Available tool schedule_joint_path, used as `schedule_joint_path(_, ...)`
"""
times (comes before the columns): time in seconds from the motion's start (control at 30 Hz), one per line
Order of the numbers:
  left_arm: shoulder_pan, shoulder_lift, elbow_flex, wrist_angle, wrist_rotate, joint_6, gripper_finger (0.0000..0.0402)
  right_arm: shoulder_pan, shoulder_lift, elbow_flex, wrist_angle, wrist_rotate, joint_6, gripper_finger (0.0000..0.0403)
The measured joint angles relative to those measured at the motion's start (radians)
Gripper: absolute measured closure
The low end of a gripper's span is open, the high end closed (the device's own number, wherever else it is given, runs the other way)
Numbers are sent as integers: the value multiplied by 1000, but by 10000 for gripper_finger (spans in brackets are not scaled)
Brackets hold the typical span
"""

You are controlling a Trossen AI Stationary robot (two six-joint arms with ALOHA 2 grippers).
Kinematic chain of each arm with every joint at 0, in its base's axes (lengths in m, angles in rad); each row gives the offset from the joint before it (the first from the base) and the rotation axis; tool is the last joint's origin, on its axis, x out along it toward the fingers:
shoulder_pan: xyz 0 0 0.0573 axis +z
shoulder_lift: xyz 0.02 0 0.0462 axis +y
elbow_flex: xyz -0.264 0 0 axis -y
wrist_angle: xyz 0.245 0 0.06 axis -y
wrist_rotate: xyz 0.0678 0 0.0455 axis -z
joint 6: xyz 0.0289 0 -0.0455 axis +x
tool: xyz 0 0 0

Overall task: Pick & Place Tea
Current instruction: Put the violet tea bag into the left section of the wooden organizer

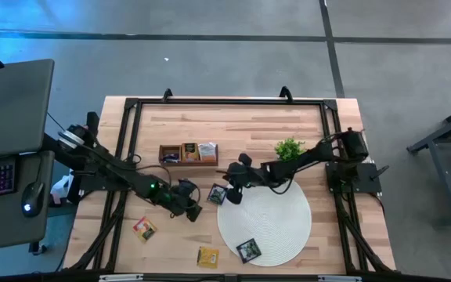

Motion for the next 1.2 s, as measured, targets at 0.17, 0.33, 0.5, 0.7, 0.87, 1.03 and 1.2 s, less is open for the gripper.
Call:
schedule_joint_path(0.17, 1, 95, 0, 87, 17, -72, 243, -1, 102, 57, 4, -71, 5, 403)
schedule_joint_path(0.33, 1, 159, 1, 182, -16, -122, 243, 24, 190, 160, -100, -67, 31, 403)
schedule_joint_path(0.5, 0, 179, 1, 223, -55, -127, 244, 58, 209, 207, -154, -36, 70, 403)
schedule_joint_path(0.7, 2, 182, 0, 226, -126, -127, 244, 91, 211, 228, -173, -9, 86, 403)
schedule_joint_path(0.87, 2, 184, 0, 236, -146, -127, 244, 98, 211, 228, -177, 22, 129, 403)
schedule_joint_path(1.03, 2, 184, -1, 241, -189, -127, 244, 97, 212, 226, -165, 16, 189, 403)
schedule_joint_path(1.2, 22, 184, -1, 242, -229, -102, 244, 103, 214, 225, -139, 42, 197, 403)
